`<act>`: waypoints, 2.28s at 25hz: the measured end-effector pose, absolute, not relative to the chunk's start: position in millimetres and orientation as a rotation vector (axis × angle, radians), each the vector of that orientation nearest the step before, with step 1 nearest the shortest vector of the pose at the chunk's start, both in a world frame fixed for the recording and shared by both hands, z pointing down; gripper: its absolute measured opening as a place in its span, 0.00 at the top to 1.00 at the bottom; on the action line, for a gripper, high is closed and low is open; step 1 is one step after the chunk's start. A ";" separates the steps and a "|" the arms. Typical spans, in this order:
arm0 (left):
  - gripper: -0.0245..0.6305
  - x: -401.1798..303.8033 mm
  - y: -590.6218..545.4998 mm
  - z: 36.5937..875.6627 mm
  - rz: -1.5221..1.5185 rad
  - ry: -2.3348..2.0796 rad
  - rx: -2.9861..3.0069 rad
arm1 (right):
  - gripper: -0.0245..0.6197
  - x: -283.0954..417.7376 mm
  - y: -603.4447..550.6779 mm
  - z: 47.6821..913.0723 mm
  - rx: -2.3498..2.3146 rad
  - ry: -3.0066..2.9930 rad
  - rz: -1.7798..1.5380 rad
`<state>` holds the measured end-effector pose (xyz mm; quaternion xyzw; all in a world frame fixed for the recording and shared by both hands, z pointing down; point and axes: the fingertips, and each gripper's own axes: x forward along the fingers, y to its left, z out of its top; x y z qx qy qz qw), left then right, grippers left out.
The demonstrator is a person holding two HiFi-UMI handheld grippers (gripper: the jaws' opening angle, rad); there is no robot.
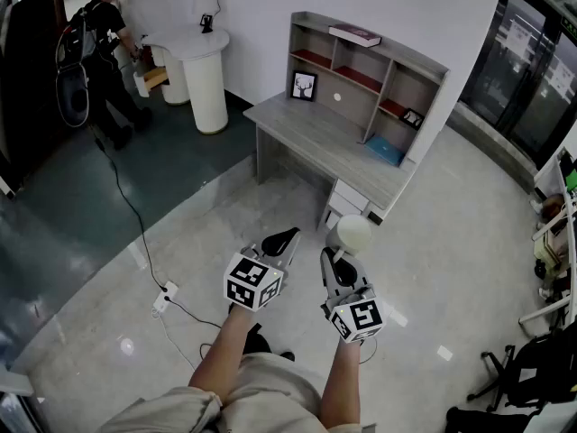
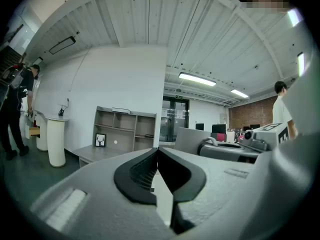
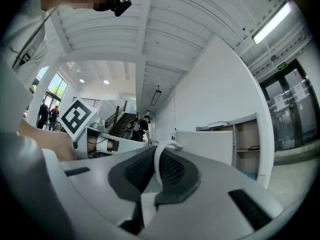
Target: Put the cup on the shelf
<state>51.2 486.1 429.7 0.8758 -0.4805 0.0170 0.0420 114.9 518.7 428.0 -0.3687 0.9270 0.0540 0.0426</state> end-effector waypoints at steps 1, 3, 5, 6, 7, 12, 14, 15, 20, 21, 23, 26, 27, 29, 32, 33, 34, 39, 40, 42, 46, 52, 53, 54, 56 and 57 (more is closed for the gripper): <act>0.95 53.9 485.4 429.4 0.057 -1.466 2.682 | 0.94 117.4 517.5 426.4 -1.133 2.833 0.164; 0.95 58.8 485.2 428.6 0.066 -1.457 2.687 | 0.94 121.7 516.1 424.0 -1.145 2.828 0.158; 0.95 62.2 485.4 426.9 0.071 -1.450 2.695 | 0.94 124.1 515.4 423.1 -1.158 2.824 0.150; 0.95 63.3 484.9 426.0 0.072 -1.448 2.699 | 0.94 124.7 514.7 423.0 -1.162 2.822 0.145; 0.95 64.3 484.1 425.2 0.073 -1.447 2.701 | 0.94 125.1 513.9 423.3 -1.164 2.819 0.138; 0.95 67.8 483.7 425.6 0.054 -1.444 2.689 | 0.94 127.7 511.5 428.3 -1.174 2.822 0.068; 0.95 68.4 486.8 429.0 0.046 -1.448 2.672 | 0.94 132.4 510.1 430.2 -1.171 2.807 0.003; 0.95 68.8 487.7 431.4 0.047 -1.451 2.665 | 0.94 136.1 508.1 430.7 -1.169 2.796 -0.025; 0.95 59.8 484.3 447.0 0.110 -1.488 2.635 | 0.94 146.7 497.0 439.8 -1.169 2.799 -0.065; 0.95 54.7 483.1 447.9 0.099 -1.501 2.616 | 0.94 145.6 496.4 441.3 -1.166 2.806 -0.074; 0.95 48.2 477.9 446.9 0.079 -1.518 2.592 | 0.94 142.9 492.3 441.2 -1.152 2.815 -0.081; 0.95 50.6 466.0 448.1 0.093 -1.517 2.606 | 0.94 141.6 480.6 439.4 -1.099 2.817 -0.062; 0.95 51.2 461.8 449.6 0.101 -1.512 2.615 | 0.94 141.8 475.6 440.3 -1.088 2.817 -0.058; 0.95 48.5 450.8 450.4 0.116 -1.508 2.628 | 0.94 141.0 462.8 442.7 -1.087 2.818 -0.052; 0.95 40.5 427.8 440.6 0.096 -1.513 2.637 | 0.94 137.9 437.0 441.2 -1.103 2.818 -0.046; 0.95 38.4 418.9 435.7 0.084 -1.514 2.640 | 0.94 137.0 427.0 439.1 -1.106 2.814 -0.048; 0.95 36.6 409.7 431.4 0.077 -1.514 2.644 | 0.94 136.4 416.8 437.0 -1.111 2.808 -0.056; 0.95 23.9 362.0 417.1 0.077 -1.508 2.658 | 0.94 132.6 371.9 436.0 -1.144 2.782 -0.113; 0.95 20.5 352.3 412.9 0.067 -1.502 2.661 | 0.94 130.4 362.6 435.4 -1.152 2.779 -0.117; 0.95 14.9 333.7 407.5 0.048 -1.488 2.668 | 0.94 125.9 345.4 433.0 -1.169 2.770 -0.116; 0.95 6.7 298.3 408.3 0.039 -1.446 2.679 | 0.94 118.1 314.1 426.3 -1.219 2.754 -0.098; 0.95 -4.8 245.3 408.3 0.006 -1.370 2.693 | 0.94 112.2 267.3 416.0 -1.290 2.751 -0.054; 0.95 -6.2 237.6 408.0 0.001 -1.357 2.696 | 0.94 112.5 260.4 414.4 -1.313 2.743 -0.052; 0.95 -8.1 230.5 408.1 -0.005 -1.343 2.697 | 0.93 112.1 254.6 413.0 -1.336 2.735 -0.051; 0.95 -14.2 218.2 410.4 -0.025 -1.314 2.693 | 0.94 107.2 246.1 410.5 -1.363 2.717 -0.043; 0.95 -17.9 212.5 413.3 -0.036 -1.299 2.687 | 0.93 103.3 242.6 410.3 -1.370 2.708 -0.040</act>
